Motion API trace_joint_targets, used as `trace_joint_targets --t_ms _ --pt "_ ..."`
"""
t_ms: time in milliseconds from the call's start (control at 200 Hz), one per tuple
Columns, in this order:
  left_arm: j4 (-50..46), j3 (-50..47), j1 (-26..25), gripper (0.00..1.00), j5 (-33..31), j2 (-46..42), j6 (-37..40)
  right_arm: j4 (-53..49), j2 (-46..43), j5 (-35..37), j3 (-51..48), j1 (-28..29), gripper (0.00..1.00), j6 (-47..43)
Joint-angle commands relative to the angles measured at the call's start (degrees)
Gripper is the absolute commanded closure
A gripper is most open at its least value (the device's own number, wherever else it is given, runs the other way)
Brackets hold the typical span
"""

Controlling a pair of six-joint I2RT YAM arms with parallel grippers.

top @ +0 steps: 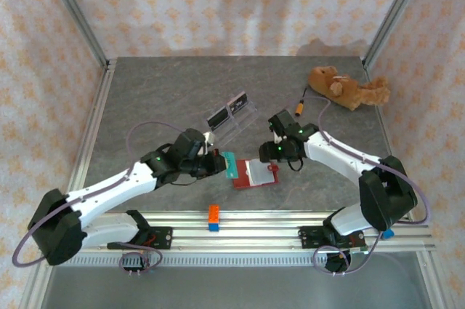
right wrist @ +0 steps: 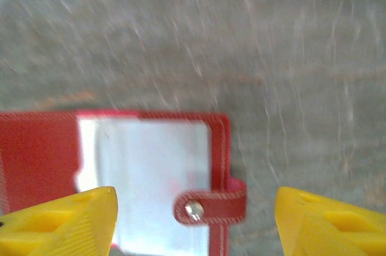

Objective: Put the credit cards into the card holder

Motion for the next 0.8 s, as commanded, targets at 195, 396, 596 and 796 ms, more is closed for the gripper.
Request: trace_joint_targets --t_ms 195,396,596,796 --pt "13.28 -0.22 -5.23 1.0 -4.48 9.33 -4.93 -2.06 0.37 -4.86 -3.61 -0.91 0.37 -0.4" --pt "18.47 -0.1 -6.28 1.0 -4.71 15.31 -6.52 1.39 1.79 -6.38 -5.19 -0.93 0.37 -1.02" --pt "20.26 -0.5 -6.32 1.0 -4.7 18.73 -6.45 3.75 2.09 -4.65 -5.99 -0.92 0.33 -1.0" --pt "23.13 -0.42 -6.37 1.0 -2.9 22.19 -6.35 5.56 5.04 -4.0 -5.67 -0.94 0.46 -1.06"
